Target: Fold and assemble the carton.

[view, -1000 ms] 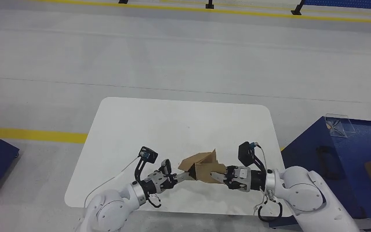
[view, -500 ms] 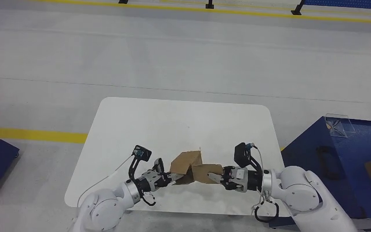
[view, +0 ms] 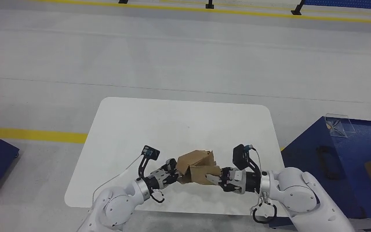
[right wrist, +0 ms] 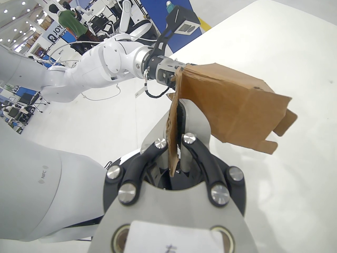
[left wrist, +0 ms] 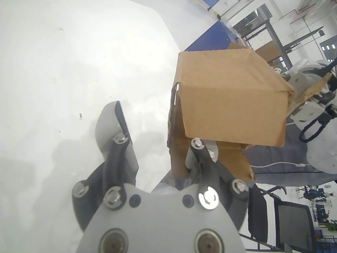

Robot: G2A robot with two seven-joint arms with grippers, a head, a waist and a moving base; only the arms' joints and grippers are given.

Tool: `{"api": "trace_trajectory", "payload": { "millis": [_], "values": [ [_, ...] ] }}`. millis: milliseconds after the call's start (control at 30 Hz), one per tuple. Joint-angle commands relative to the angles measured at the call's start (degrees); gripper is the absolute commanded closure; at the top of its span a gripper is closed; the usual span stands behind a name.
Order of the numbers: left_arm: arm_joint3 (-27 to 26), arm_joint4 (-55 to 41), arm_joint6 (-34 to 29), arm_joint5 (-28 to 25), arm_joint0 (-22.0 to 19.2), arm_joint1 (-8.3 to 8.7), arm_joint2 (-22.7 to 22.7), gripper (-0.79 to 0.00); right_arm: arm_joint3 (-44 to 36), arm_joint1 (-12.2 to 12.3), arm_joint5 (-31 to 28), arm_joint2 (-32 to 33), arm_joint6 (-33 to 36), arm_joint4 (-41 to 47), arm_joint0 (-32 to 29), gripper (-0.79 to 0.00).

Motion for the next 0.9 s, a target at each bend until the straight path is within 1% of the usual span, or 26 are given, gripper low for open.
{"api": "trace_trajectory", "payload": {
  "millis": [0, 200, 367, 467, 600, 633, 667, 733, 833, 867],
  "values": [
    [0.26, -0.08, 0.06, 0.15, -0.26, 0.02, 0.16, -0.366, -0.12, -0.01, -0.28, -0.12, -0.16, -0.15, -0.02, 0.000],
    [0.35, -1.28, -0.35, -0.55, -0.70, 0.13, 0.60, -0.379, 0.39, -0.07, -0.42, -0.69, -0.59, -0.58, 0.30, 0.000],
    [-0.62, -3.28, -0.61, -1.76, -0.23, 0.44, -0.37, -0.391, 1.19, -0.12, 0.39, -1.11, -0.58, -0.77, 0.91, 0.000],
    [-1.78, -2.43, 0.00, -1.73, 0.41, 0.77, -1.60, -0.394, 1.82, -0.13, 0.83, -1.98, 1.26, 0.45, 1.56, 0.000],
    [-2.34, -1.81, 0.08, -1.05, 0.73, 0.98, -2.08, -0.403, 2.67, -0.15, 0.18, -2.99, 3.23, 3.29, 2.57, 0.000],
    [-2.34, -1.92, 0.10, -1.05, 0.73, 1.02, -2.11, -0.419, 2.78, -0.15, 0.03, -3.08, 3.49, 3.73, 2.84, 0.000],
    [-2.33, -1.96, 0.10, -1.06, 0.71, 1.05, -2.11, -0.508, 2.92, -0.15, -0.09, -3.15, 3.62, 4.29, 3.02, 0.000],
    [-2.31, -2.22, 0.32, -1.26, 0.70, 1.10, -2.08, -0.779, 3.29, -0.13, -0.02, -3.06, 3.72, 5.10, 3.42, 0.000],
    [-2.70, -2.14, 0.12, -3.41, 0.62, 1.18, -1.35, -0.785, 3.81, -0.12, 0.36, -3.07, 4.05, 6.12, 3.89, 0.000],
    [-2.70, -2.14, 0.12, -3.41, 0.62, 1.18, -1.35, -0.785, 3.92, -0.12, 0.52, -3.14, 4.17, 6.39, 3.96, 0.000]
  ]
}}
